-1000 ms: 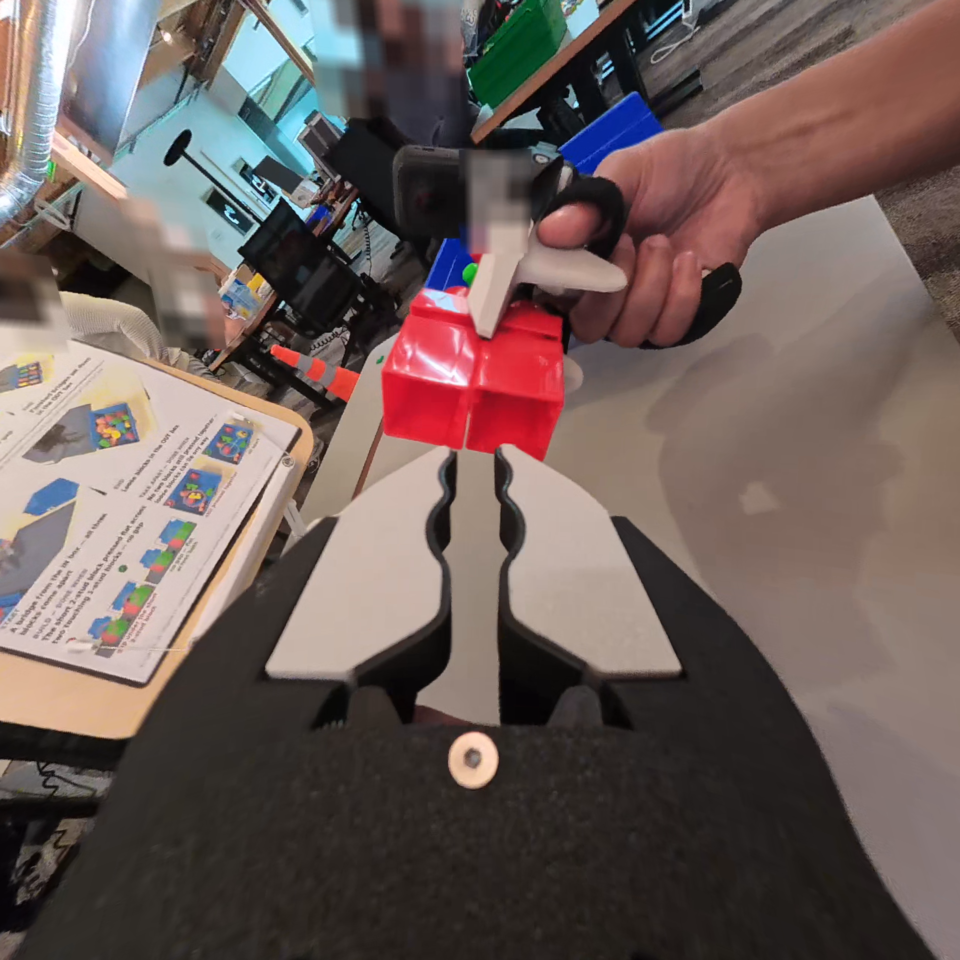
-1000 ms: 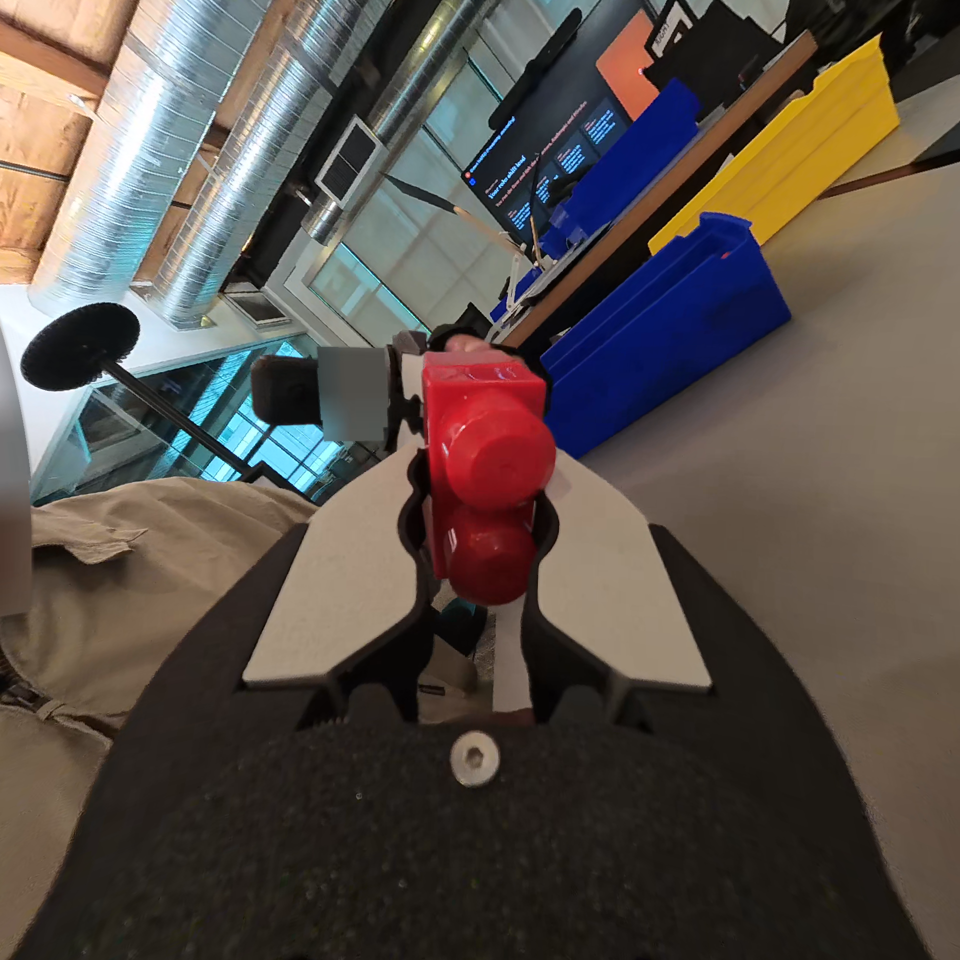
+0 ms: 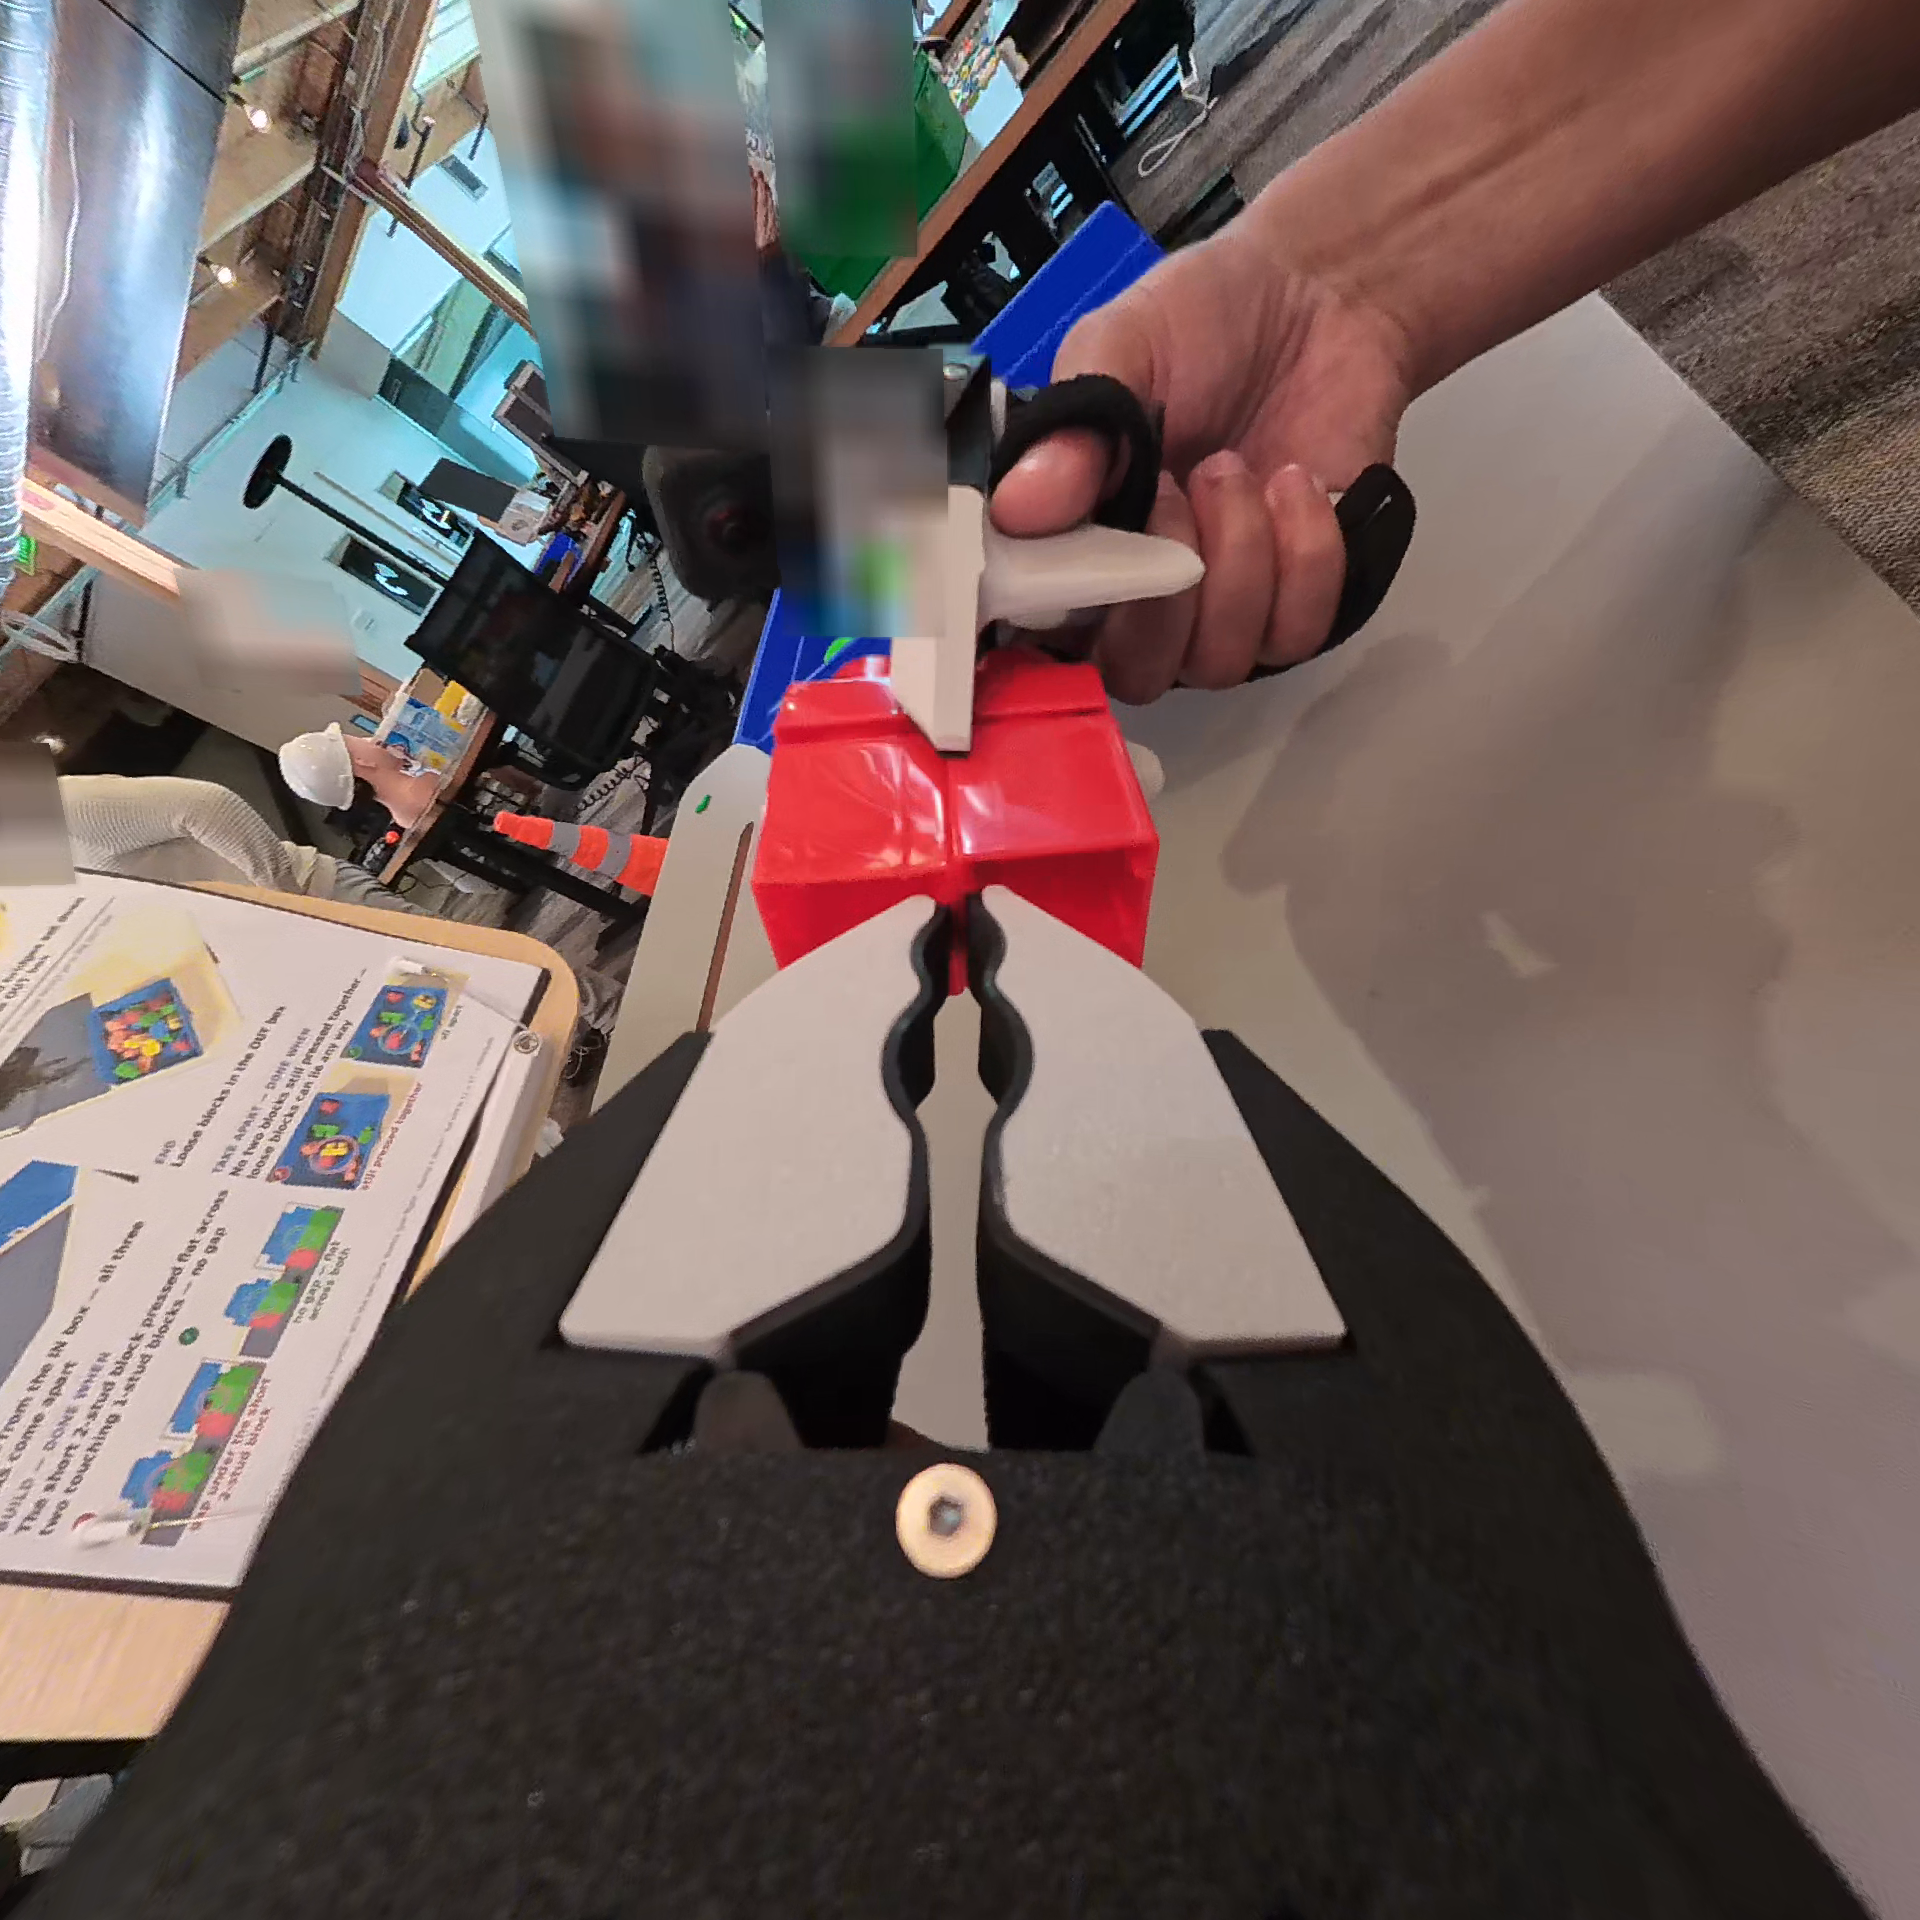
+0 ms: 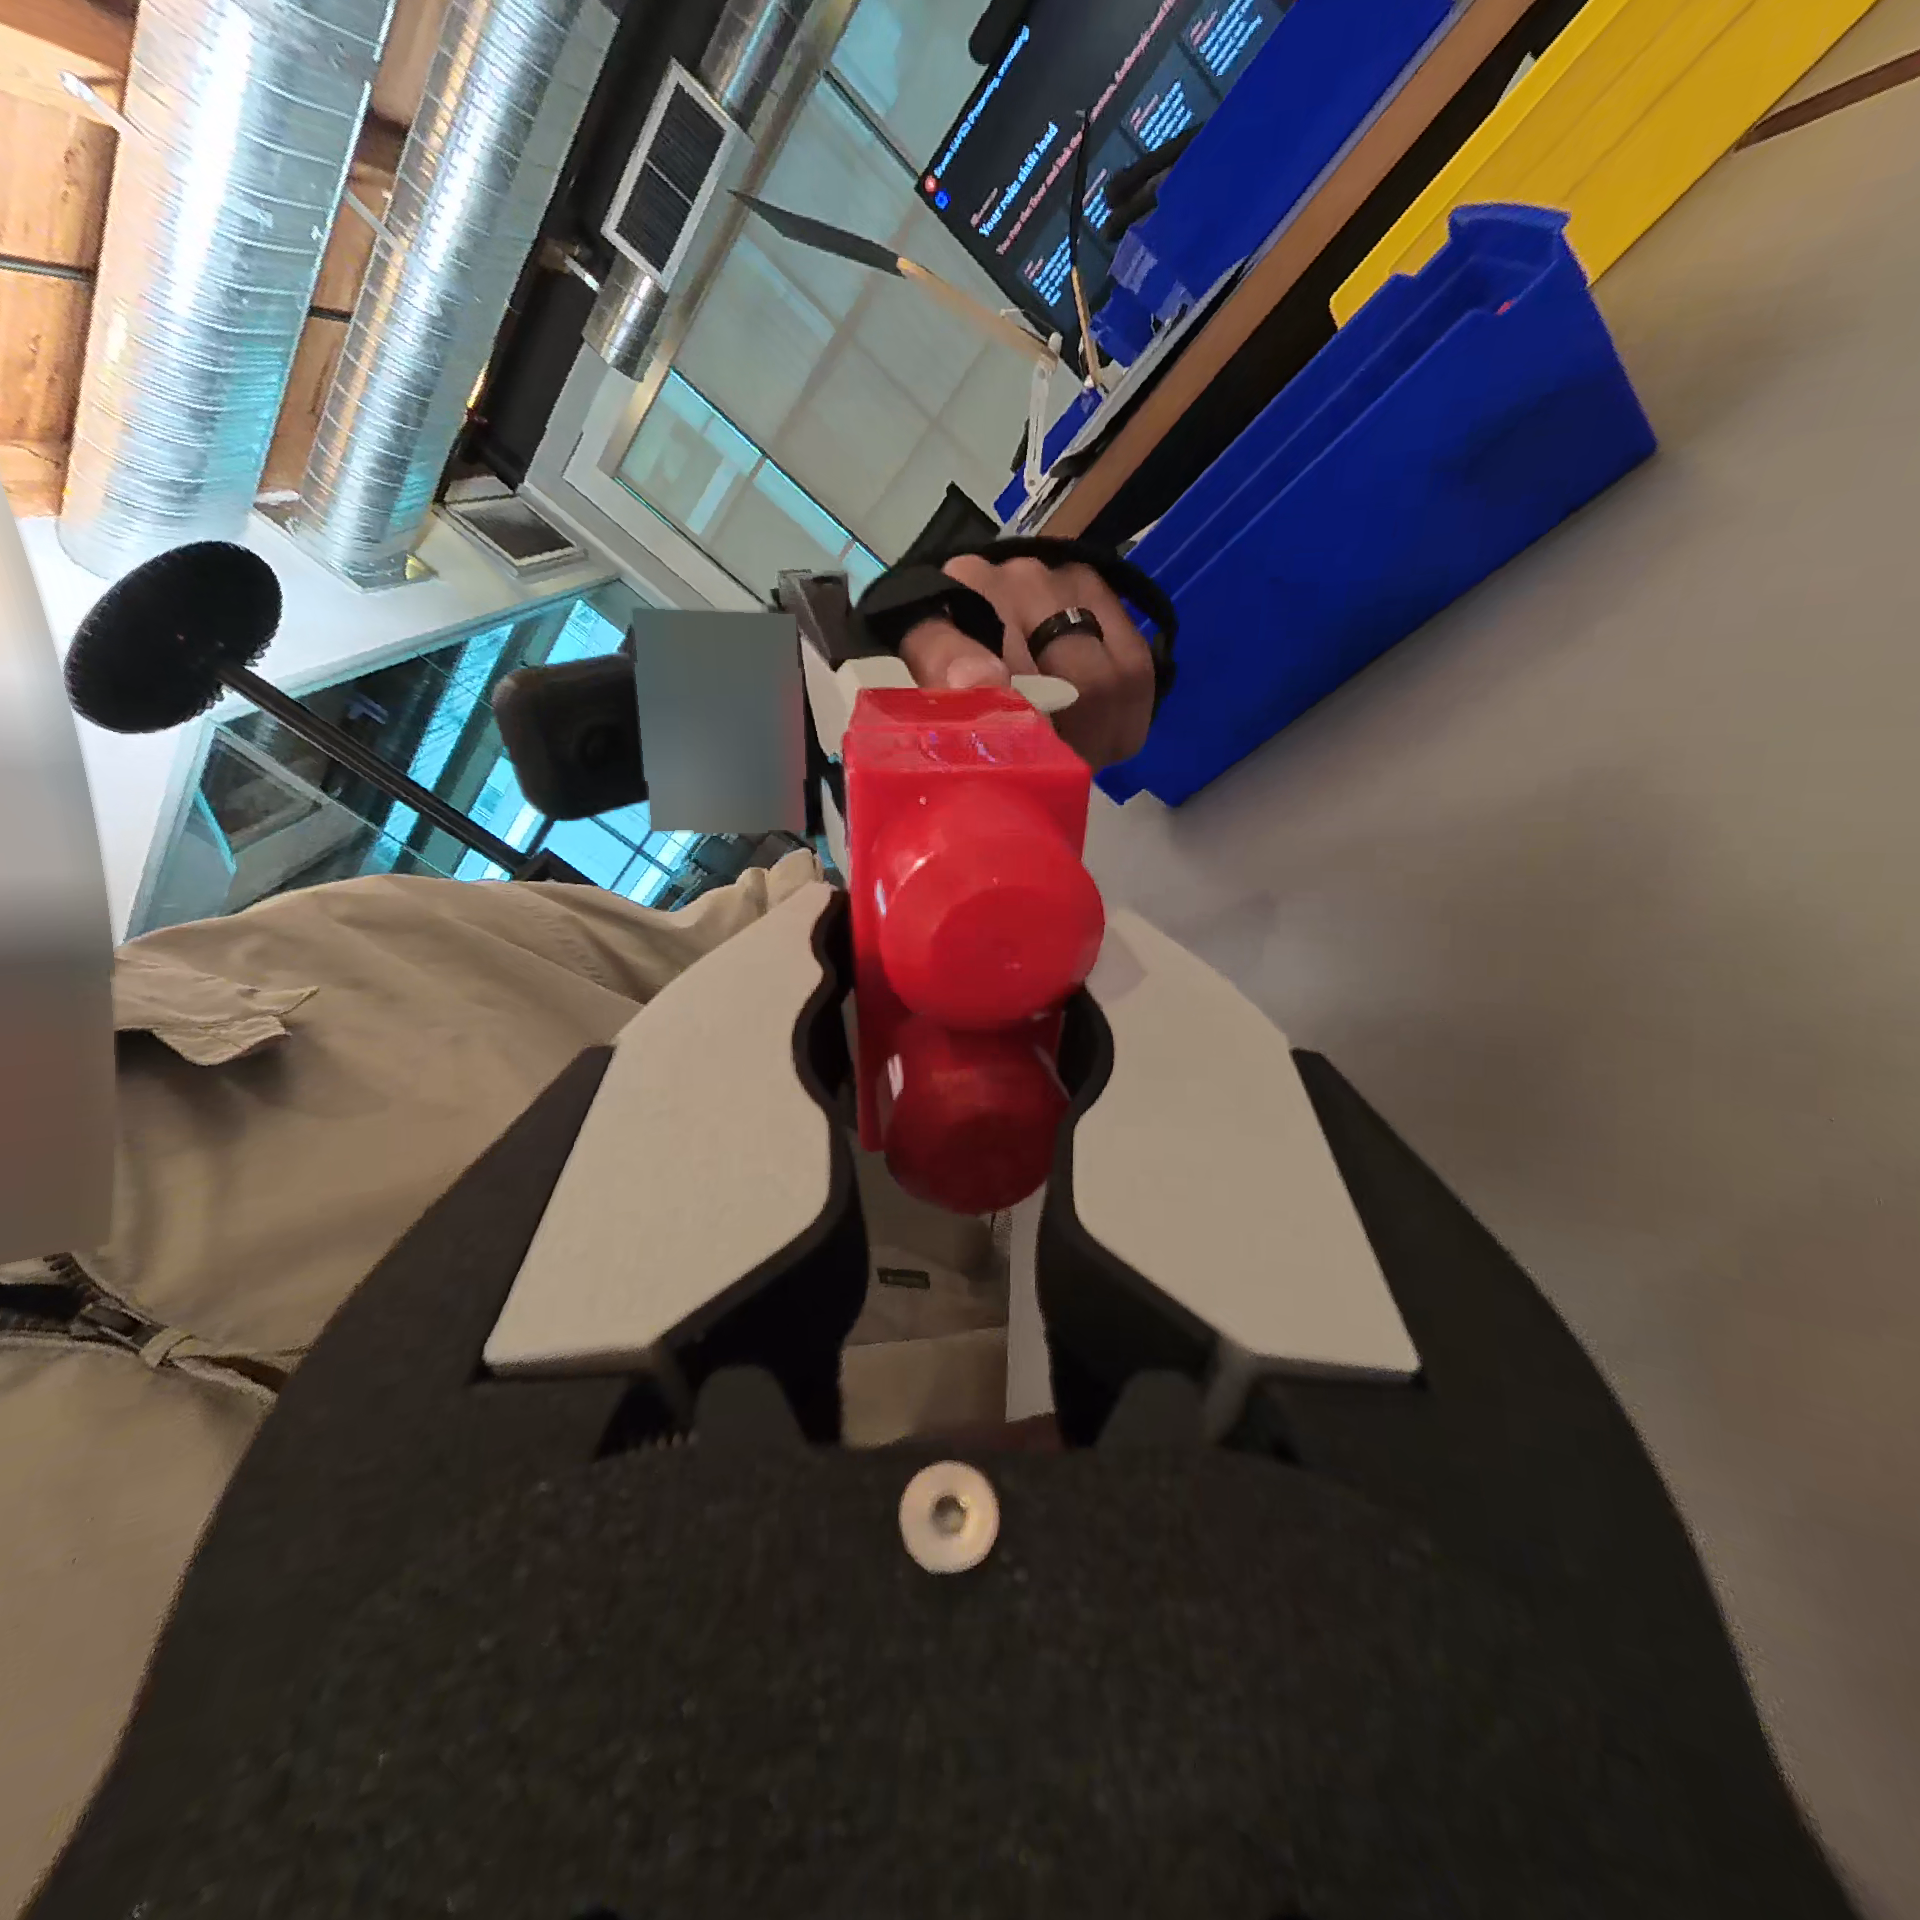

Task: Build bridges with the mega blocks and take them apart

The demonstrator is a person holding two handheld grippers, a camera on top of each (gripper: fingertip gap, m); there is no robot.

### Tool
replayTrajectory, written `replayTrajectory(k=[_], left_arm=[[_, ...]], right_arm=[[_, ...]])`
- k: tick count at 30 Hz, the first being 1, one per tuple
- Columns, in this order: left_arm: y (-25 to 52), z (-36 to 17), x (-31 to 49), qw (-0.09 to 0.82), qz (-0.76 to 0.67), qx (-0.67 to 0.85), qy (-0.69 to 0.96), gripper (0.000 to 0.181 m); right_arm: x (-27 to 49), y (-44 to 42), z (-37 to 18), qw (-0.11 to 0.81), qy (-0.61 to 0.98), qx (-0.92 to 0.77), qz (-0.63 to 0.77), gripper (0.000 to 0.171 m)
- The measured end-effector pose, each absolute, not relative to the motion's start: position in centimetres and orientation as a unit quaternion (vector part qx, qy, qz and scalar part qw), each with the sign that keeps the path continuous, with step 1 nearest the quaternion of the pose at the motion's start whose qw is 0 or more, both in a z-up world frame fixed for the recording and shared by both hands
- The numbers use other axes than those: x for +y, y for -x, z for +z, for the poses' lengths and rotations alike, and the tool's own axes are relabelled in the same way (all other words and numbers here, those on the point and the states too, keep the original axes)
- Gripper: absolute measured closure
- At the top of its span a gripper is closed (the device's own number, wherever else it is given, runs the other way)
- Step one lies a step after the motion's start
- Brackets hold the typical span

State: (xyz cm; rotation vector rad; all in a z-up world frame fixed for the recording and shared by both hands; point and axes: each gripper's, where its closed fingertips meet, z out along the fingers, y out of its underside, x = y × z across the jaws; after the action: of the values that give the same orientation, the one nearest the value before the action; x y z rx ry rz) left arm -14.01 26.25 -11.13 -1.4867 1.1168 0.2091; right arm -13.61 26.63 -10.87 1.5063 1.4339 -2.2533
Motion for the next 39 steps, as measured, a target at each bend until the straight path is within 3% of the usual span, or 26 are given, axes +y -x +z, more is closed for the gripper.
replayTrajectory(k=[18,21,25,32,39], left_arm=[[13.3,-10.7,26.7,0.619,0.101,0.465,0.625,0.179],[12.8,-10.2,26.2,0.629,0.088,0.461,0.619,0.179],[13.2,-9.9,26.0,0.634,0.099,0.453,0.619,0.179],[13.6,-9.8,25.2,0.642,0.086,0.440,0.622,0.179],[13.5,-10.5,25.2,0.628,0.090,0.452,0.627,0.179]], right_arm=[[26.6,13.1,-10.3,0.036,-0.476,0.484,-0.733,0.134],[26.5,13.0,-9.6,0.046,-0.470,0.475,-0.742,0.119],[27.4,12.7,-8.9,0.032,-0.465,0.458,-0.757,0.114],[28.6,11.7,-9.0,-0.006,-0.475,0.457,-0.752,0.143],[28.6,11.9,-9.3,-0.013,-0.489,0.453,-0.745,0.145]])
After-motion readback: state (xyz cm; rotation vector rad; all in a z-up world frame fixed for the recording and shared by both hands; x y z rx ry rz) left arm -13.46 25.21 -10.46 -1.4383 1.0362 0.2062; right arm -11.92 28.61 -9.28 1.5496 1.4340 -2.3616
